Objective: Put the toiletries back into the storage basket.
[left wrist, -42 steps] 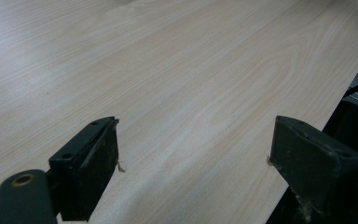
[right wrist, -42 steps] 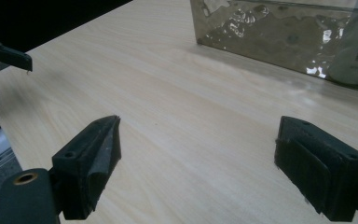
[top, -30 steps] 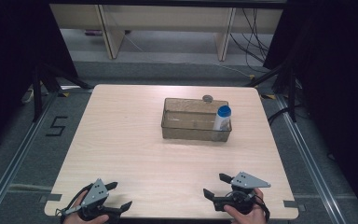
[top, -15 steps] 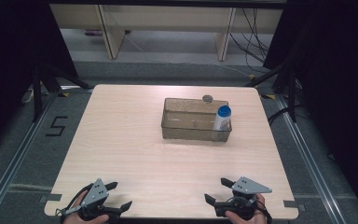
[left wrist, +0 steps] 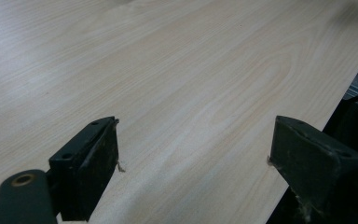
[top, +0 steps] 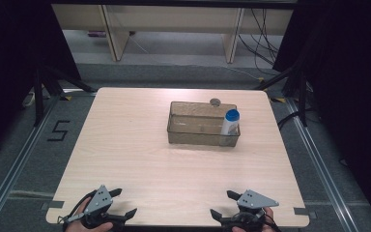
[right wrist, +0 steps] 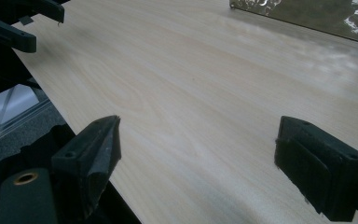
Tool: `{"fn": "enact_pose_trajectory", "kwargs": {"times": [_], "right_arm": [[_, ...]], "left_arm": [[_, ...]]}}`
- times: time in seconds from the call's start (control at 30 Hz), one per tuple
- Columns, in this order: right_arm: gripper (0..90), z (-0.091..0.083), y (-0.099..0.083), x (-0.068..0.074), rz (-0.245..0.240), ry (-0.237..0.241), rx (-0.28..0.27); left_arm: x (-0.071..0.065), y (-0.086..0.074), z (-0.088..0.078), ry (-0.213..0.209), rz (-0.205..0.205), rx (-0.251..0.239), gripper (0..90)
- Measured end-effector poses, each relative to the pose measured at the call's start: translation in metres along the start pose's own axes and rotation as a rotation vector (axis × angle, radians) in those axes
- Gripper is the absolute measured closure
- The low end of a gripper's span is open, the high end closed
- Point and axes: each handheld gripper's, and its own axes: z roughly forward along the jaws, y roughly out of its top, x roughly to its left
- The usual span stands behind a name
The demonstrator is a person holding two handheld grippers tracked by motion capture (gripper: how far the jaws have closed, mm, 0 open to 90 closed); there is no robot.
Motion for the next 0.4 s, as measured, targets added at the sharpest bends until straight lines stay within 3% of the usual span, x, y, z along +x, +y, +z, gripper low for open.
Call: {"fn": "enact_pose_trajectory", "kwargs": {"times": [0.13,0.17,0.27,0.3,0.4], "right_arm": [[15.6,-0.0006,-0.0013,0.001,0.011,-0.003,-0.001],[15.6,-0.0006,-0.0017,0.0027,0.033,0.005,-0.001],[15.6,-0.0008,-0.0021,0.0026,0.03,0.004,0.003],[15.6,-0.0009,-0.0019,0.0011,0.009,-0.002,0.002],[15.6,-0.0005,-0.0025,0.0024,0.031,0.003,-0.004]], "left_arm": [[-0.0001,0.0,0.0,-0.001,0.0,0.0,15.1],[0.0023,0.0004,-0.0015,0.007,0.034,0.029,15.1],[0.0021,0.0004,-0.0014,0.007,0.032,0.027,15.1],[0.0004,0.0002,-0.0003,0.001,0.011,0.007,15.1],[0.0004,0.0003,-0.0003,0.001,0.011,0.006,15.1]]}}
